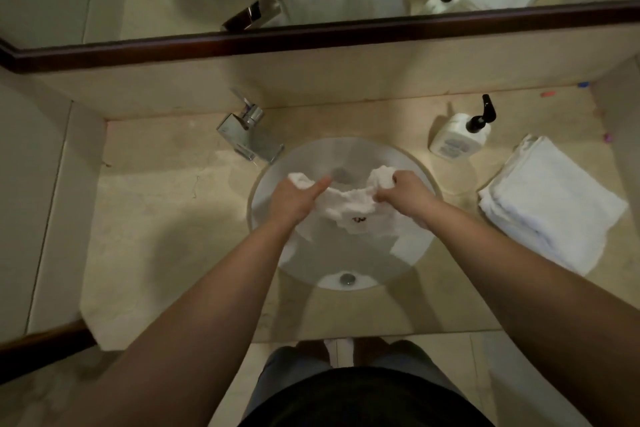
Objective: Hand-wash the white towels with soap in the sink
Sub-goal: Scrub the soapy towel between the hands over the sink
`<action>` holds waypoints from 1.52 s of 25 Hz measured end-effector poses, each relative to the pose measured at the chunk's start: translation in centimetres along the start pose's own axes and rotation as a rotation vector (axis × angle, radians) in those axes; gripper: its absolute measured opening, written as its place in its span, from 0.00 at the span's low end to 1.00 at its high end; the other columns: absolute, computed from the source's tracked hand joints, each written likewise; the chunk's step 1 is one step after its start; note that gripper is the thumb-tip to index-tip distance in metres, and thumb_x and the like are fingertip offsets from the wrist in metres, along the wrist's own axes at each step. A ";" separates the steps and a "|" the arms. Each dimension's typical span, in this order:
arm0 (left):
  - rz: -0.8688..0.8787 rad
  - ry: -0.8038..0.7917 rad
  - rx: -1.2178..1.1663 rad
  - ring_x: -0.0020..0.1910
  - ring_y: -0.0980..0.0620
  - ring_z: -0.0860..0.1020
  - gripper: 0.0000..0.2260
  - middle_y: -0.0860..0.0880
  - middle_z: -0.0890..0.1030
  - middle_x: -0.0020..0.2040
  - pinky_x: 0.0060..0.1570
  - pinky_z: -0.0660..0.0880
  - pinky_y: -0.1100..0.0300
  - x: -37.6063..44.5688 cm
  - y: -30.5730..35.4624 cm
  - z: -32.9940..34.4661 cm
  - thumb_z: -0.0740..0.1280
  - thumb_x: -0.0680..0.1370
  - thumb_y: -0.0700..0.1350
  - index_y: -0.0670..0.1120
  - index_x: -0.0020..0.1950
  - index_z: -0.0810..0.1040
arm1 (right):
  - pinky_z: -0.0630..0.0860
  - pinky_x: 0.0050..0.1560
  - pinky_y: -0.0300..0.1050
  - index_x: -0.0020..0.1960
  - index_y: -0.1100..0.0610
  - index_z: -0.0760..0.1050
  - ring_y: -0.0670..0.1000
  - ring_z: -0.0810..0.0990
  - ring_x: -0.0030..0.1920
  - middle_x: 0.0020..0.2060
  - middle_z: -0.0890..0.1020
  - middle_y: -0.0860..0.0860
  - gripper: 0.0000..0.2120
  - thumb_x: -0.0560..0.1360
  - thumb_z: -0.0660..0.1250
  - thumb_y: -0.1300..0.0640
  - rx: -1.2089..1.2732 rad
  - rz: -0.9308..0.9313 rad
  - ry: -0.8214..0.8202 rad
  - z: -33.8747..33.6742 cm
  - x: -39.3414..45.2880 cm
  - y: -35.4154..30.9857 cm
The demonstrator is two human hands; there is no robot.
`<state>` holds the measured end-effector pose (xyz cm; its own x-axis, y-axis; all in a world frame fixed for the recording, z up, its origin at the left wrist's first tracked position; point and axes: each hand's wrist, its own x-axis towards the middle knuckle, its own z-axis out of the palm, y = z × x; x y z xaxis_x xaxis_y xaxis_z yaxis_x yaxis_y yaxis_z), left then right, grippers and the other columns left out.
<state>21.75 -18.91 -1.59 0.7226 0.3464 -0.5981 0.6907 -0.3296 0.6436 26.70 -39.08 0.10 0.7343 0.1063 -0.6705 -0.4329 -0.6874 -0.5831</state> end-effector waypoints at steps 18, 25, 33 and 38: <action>-0.262 -0.141 0.107 0.65 0.45 0.76 0.29 0.42 0.77 0.66 0.61 0.70 0.59 11.5 -11.1 8.5 0.77 0.73 0.48 0.38 0.69 0.72 | 0.69 0.55 0.42 0.69 0.63 0.70 0.60 0.76 0.64 0.62 0.78 0.60 0.29 0.75 0.70 0.46 0.074 0.301 0.239 10.8 11.9 10.5; -0.195 -0.057 0.033 0.55 0.41 0.78 0.06 0.41 0.80 0.48 0.44 0.69 0.60 12.0 -11.0 9.1 0.63 0.81 0.42 0.40 0.54 0.77 | 0.75 0.49 0.50 0.53 0.62 0.76 0.56 0.79 0.47 0.47 0.81 0.58 0.17 0.81 0.60 0.48 0.228 0.111 0.413 11.5 10.6 11.0; -0.520 -0.200 -0.397 0.58 0.43 0.82 0.45 0.43 0.81 0.63 0.59 0.79 0.45 11.9 -14.2 10.5 0.83 0.56 0.63 0.41 0.65 0.77 | 0.73 0.44 0.42 0.58 0.65 0.78 0.54 0.81 0.47 0.46 0.81 0.55 0.17 0.76 0.70 0.54 0.374 0.306 0.338 11.1 8.5 11.5; -0.281 0.014 -0.288 0.68 0.42 0.74 0.21 0.40 0.76 0.68 0.63 0.67 0.59 6.4 -8.4 7.6 0.64 0.83 0.51 0.38 0.70 0.73 | 0.70 0.43 0.44 0.55 0.61 0.78 0.54 0.78 0.46 0.44 0.80 0.54 0.12 0.81 0.59 0.55 0.360 0.132 0.452 9.6 5.2 9.4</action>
<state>20.74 -20.64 -14.45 0.5045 0.4006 -0.7649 0.8247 0.0388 0.5642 21.48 -38.08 -13.27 0.7779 -0.3343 -0.5320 -0.6278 -0.3791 -0.6798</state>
